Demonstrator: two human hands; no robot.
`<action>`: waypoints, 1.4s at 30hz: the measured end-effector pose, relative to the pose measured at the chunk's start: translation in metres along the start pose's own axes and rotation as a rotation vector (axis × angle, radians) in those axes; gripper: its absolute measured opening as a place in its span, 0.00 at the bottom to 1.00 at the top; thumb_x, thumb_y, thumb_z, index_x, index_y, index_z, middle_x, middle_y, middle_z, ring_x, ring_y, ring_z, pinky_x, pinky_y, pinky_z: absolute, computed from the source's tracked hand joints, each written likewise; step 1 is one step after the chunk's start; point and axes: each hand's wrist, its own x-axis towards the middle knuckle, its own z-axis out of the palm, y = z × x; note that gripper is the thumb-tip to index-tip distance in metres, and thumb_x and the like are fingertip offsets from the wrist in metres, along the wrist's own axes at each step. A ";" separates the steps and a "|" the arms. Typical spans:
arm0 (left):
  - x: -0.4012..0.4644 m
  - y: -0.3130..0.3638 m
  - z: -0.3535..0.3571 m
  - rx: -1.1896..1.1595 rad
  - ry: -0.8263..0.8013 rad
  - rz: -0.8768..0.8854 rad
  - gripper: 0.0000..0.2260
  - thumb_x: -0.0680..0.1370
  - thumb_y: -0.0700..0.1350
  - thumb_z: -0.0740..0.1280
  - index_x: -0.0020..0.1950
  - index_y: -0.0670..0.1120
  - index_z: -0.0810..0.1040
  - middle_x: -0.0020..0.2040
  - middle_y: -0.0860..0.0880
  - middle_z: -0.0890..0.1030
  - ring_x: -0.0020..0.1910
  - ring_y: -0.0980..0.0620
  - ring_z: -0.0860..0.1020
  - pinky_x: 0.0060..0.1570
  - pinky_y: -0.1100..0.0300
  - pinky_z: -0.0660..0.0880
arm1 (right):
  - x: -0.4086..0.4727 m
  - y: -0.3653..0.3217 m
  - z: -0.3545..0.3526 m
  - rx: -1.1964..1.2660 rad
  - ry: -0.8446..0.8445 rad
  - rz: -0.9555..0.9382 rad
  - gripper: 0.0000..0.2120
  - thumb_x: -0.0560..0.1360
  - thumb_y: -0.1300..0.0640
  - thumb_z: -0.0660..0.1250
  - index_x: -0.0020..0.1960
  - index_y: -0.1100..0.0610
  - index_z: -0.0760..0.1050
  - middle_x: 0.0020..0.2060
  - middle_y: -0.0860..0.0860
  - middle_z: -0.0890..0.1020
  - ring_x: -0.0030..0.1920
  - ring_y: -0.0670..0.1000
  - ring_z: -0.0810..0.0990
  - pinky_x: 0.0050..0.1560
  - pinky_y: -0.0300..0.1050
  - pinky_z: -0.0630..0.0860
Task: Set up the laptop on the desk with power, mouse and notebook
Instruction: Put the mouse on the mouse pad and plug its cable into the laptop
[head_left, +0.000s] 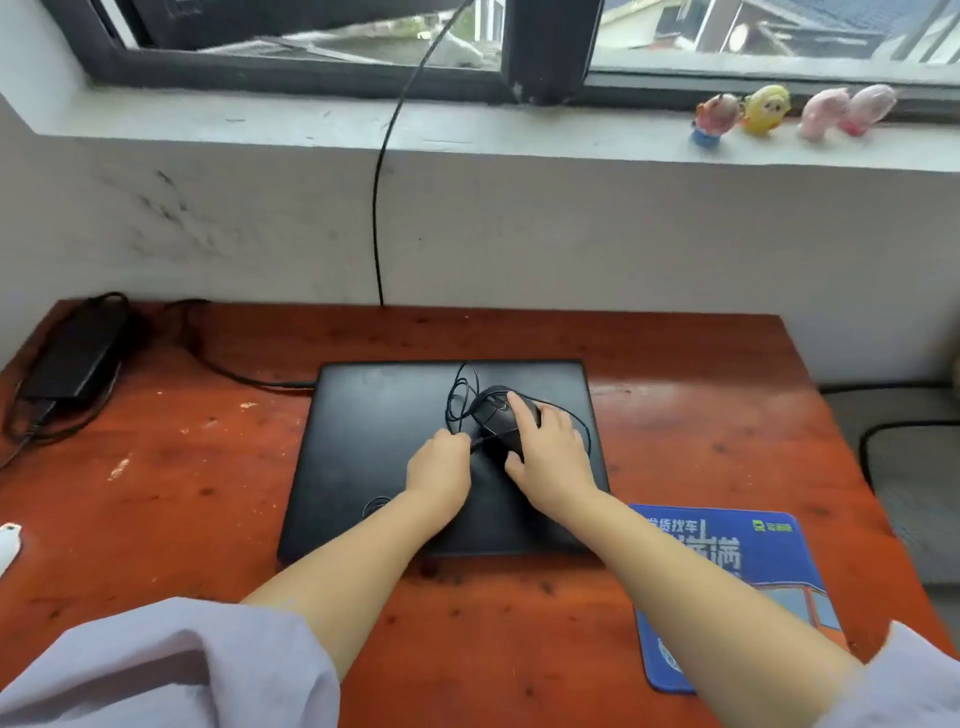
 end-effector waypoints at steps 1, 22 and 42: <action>0.004 0.015 0.001 -0.073 0.001 0.004 0.07 0.78 0.39 0.58 0.49 0.39 0.74 0.52 0.39 0.77 0.51 0.39 0.76 0.43 0.53 0.70 | -0.005 0.014 -0.006 0.009 0.032 0.030 0.34 0.73 0.54 0.62 0.76 0.52 0.51 0.68 0.60 0.65 0.68 0.60 0.62 0.62 0.54 0.66; -0.017 0.202 0.025 -1.393 -0.720 0.049 0.02 0.76 0.41 0.66 0.45 0.47 0.76 0.38 0.50 0.84 0.34 0.55 0.83 0.34 0.60 0.80 | -0.140 0.117 -0.055 0.667 0.499 0.408 0.28 0.73 0.65 0.66 0.70 0.56 0.62 0.66 0.56 0.67 0.66 0.51 0.66 0.59 0.28 0.61; 0.000 0.177 0.007 -1.503 -0.803 0.144 0.08 0.78 0.44 0.64 0.55 0.47 0.77 0.51 0.48 0.82 0.46 0.52 0.81 0.43 0.58 0.81 | -0.113 0.150 -0.102 1.207 0.552 0.646 0.03 0.76 0.59 0.61 0.47 0.52 0.68 0.41 0.55 0.81 0.40 0.50 0.83 0.33 0.37 0.78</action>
